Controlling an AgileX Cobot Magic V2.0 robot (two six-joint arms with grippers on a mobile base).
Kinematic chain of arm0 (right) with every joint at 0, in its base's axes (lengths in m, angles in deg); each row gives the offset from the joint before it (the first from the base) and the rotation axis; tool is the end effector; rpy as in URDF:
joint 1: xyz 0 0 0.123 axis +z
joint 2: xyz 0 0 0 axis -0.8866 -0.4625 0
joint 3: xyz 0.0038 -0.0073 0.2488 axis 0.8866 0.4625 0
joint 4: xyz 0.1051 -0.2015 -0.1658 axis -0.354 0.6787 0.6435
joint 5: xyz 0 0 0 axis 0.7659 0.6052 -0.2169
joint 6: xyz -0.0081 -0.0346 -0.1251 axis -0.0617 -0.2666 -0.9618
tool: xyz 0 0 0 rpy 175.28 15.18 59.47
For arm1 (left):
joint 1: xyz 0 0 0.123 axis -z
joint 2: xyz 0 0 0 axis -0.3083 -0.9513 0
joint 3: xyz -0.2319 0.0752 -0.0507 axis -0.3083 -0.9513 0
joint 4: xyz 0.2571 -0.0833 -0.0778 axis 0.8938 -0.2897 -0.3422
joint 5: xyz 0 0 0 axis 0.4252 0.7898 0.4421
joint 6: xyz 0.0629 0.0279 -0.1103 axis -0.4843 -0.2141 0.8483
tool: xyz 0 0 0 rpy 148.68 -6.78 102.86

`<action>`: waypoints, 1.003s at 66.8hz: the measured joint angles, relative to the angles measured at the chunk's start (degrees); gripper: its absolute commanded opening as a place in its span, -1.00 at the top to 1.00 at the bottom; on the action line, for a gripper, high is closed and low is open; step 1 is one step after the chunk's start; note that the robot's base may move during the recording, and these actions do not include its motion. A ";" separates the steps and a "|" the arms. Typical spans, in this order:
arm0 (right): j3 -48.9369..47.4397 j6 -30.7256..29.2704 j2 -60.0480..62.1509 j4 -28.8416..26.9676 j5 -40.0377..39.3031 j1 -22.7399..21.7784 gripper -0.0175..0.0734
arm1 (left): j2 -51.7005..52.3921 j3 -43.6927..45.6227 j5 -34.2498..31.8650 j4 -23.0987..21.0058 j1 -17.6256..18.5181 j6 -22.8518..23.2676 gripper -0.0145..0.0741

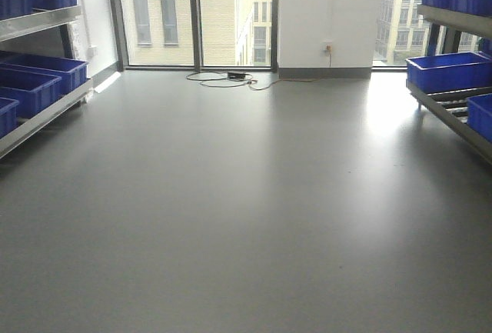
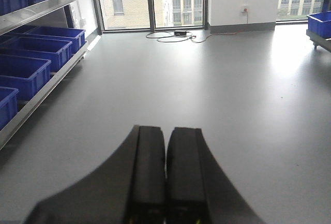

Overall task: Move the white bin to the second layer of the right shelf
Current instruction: 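Drive toward the windows and turn toward the roller shelf rack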

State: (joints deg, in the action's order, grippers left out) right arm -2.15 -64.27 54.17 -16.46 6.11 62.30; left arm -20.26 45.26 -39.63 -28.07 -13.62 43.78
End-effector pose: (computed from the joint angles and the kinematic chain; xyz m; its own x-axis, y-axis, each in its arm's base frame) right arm 0.1811 -0.0005 0.3098 -0.4791 0.0889 -0.8732 0.0448 0.9960 0.0768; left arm 0.1608 -0.0121 0.1944 -0.0660 0.0488 -0.9966 0.0786 0.9960 0.0436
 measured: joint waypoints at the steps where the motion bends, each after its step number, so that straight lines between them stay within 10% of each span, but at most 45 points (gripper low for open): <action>1: 0.00 0.00 0.00 0.00 0.00 0.00 0.49 | 0.00 0.00 0.00 0.00 0.00 0.00 0.48; 67: 0.00 0.00 0.00 0.00 0.00 0.00 0.49 | 0.00 0.00 0.00 0.00 0.00 0.00 0.48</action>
State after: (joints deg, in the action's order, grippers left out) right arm -2.15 -64.27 54.17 -16.46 6.11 62.30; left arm -20.26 45.26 -39.63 -28.07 -13.62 43.78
